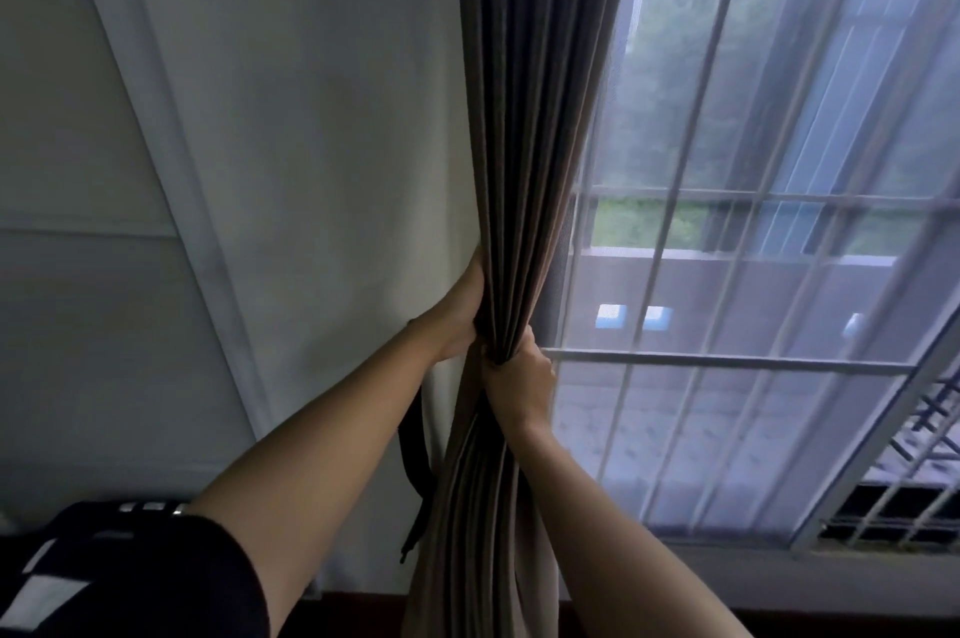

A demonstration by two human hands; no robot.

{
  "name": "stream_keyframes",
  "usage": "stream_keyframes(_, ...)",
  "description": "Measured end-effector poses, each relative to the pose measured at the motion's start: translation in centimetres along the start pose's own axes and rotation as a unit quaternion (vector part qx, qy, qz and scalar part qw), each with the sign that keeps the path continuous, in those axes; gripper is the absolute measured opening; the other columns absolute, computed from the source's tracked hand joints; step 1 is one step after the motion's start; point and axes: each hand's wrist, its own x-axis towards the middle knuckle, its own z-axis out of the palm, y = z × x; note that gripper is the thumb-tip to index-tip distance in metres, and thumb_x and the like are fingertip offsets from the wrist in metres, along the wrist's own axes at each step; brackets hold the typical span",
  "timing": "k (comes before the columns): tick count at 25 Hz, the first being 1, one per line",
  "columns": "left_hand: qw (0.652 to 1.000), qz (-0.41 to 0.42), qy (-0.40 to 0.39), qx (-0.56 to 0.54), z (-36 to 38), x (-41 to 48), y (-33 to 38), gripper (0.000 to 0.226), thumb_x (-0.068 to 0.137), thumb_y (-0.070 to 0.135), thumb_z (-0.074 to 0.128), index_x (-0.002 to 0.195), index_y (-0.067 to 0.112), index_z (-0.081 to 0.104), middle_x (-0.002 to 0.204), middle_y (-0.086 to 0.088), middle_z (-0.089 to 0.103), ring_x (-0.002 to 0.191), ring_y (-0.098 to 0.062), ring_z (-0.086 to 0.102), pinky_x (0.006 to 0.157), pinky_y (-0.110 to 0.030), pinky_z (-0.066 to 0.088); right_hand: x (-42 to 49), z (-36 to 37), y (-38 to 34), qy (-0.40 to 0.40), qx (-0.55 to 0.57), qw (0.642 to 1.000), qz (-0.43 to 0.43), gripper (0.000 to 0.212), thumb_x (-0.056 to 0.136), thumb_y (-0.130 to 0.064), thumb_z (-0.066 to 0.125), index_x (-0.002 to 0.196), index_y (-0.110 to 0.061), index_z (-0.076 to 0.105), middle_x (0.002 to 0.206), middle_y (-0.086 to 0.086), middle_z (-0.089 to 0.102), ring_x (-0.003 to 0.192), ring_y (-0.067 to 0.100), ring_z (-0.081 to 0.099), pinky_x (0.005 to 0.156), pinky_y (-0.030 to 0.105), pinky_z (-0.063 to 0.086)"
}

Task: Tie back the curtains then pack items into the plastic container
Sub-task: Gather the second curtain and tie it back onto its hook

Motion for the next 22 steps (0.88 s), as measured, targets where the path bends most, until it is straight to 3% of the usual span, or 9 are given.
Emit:
stream_keyframes(3, 0.998, -0.017, 0.068, 0.005, -1.9, -0.3, -1.6, 0.061, 0.096, 0.059, 0.017, 0.136, 0.024, 0.047, 0.128, 0.006, 0.056, 0.123, -0.011, 0.050, 0.108, -0.031, 0.037, 1.1, 0.5, 0.1, -0.005, -0.020, 1.000, -0.017, 0.034, 0.088, -0.024, 0.054, 0.120, -0.012, 0.052, 0.099, 0.015, 0.068, 0.092, 0.037, 0.062, 0.079, 0.041, 0.050)
stream_keyframes(5, 0.975, -0.002, 0.201, 0.094, -3.8, -0.8, -4.3, 0.045, 0.098, 0.045, 0.035, 0.129, 0.019, 0.054, 0.125, 0.001, 0.060, 0.118, -0.014, 0.056, 0.104, -0.032, 0.042, 1.4, 0.5, 0.5, 0.012, -0.038, 0.999, -0.016, 0.033, 0.087, -0.017, 0.053, 0.120, -0.010, 0.052, 0.100, 0.017, 0.067, 0.093, 0.039, 0.062, 0.078, 0.041, 0.047)
stream_keyframes(7, 0.934, -0.003, 0.318, 0.163, -6.1, -1.5, -7.6, 0.026, 0.095, 0.025, 0.049, 0.108, 0.010, 0.065, 0.101, -0.006, 0.069, 0.097, -0.021, 0.066, 0.088, -0.031, 0.050, 1.4, 0.7, 0.9, 0.031, -0.024, 0.999, 0.001, 0.035, 0.085, -0.013, 0.054, 0.119, -0.010, 0.053, 0.099, 0.018, 0.068, 0.093, 0.038, 0.061, 0.080, 0.041, 0.048)
stream_keyframes(10, 0.883, -0.077, 0.395, 0.241, -9.4, -2.3, -12.3, 0.020, 0.090, 0.015, 0.049, 0.077, 0.007, 0.061, 0.083, -0.009, 0.066, 0.085, -0.027, 0.064, 0.075, -0.032, 0.050, 1.3, 1.5, 1.2, 0.040, 0.008, 0.999, 0.022, 0.032, 0.084, -0.014, 0.058, 0.115, -0.014, 0.057, 0.096, 0.012, 0.069, 0.092, 0.034, 0.062, 0.081, 0.036, 0.049)
stream_keyframes(12, 0.870, -0.128, 0.398, 0.261, -10.7, -2.5, -14.6, 0.016, 0.089, 0.009, 0.049, 0.078, 0.008, 0.060, 0.087, -0.009, 0.064, 0.092, -0.028, 0.062, 0.074, -0.024, 0.043, 1.3, 2.3, 1.5, 0.039, 0.024, 0.998, 0.032, 0.029, 0.082, -0.014, 0.059, 0.111, -0.017, 0.060, 0.092, 0.007, 0.070, 0.088, 0.027, 0.062, 0.077, 0.028, 0.046)
stream_keyframes(14, 0.858, -0.175, 0.399, 0.272, -11.1, -2.3, -15.6, 0.027, 0.093, 0.014, 0.052, 0.115, 0.000, 0.058, 0.116, -0.013, 0.060, 0.112, -0.028, 0.056, 0.083, -0.020, 0.037, 1.5, 3.2, 1.6, 0.038, 0.032, 0.998, 0.040, 0.030, 0.081, -0.014, 0.060, 0.110, -0.018, 0.061, 0.090, 0.005, 0.070, 0.084, 0.022, 0.062, 0.076, 0.025, 0.046)
stream_keyframes(16, 0.867, -0.190, 0.360, 0.286, -11.9, -1.7, -16.5, 0.049, 0.095, 0.021, 0.053, 0.136, -0.002, 0.040, 0.136, -0.018, 0.049, 0.126, -0.029, 0.047, 0.097, -0.025, 0.037, 1.9, 4.3, 1.5, 0.026, 0.030, 0.998, 0.048, 0.029, 0.081, -0.014, 0.059, 0.109, -0.016, 0.061, 0.090, 0.006, 0.070, 0.086, 0.024, 0.063, 0.079, 0.030, 0.051)
stream_keyframes(19, 0.866, -0.217, 0.318, 0.319, -13.9, 0.0, -17.6, 0.063, 0.092, 0.025, 0.057, 0.143, 0.000, 0.029, 0.144, -0.020, 0.039, 0.132, -0.032, 0.039, 0.106, -0.034, 0.035, 2.7, 5.8, 1.3, 0.027, 0.021, 0.998, 0.050, 0.025, 0.081, -0.012, 0.057, 0.106, -0.012, 0.061, 0.090, 0.008, 0.069, 0.087, 0.027, 0.063, 0.081, 0.033, 0.053)
stream_keyframes(22, 0.865, -0.268, 0.264, 0.332, -15.1, 1.4, -18.7, 0.059, 0.089, 0.031, 0.062, 0.135, -0.001, 0.041, 0.134, -0.020, 0.049, 0.123, -0.033, 0.049, 0.097, -0.035, 0.042, 2.8, 6.6, 1.3, 0.038, 0.018, 0.999, 0.031, 0.024, 0.082, -0.011, 0.057, 0.105, -0.011, 0.062, 0.088, 0.007, 0.070, 0.084, 0.026, 0.063, 0.082, 0.038, 0.054)
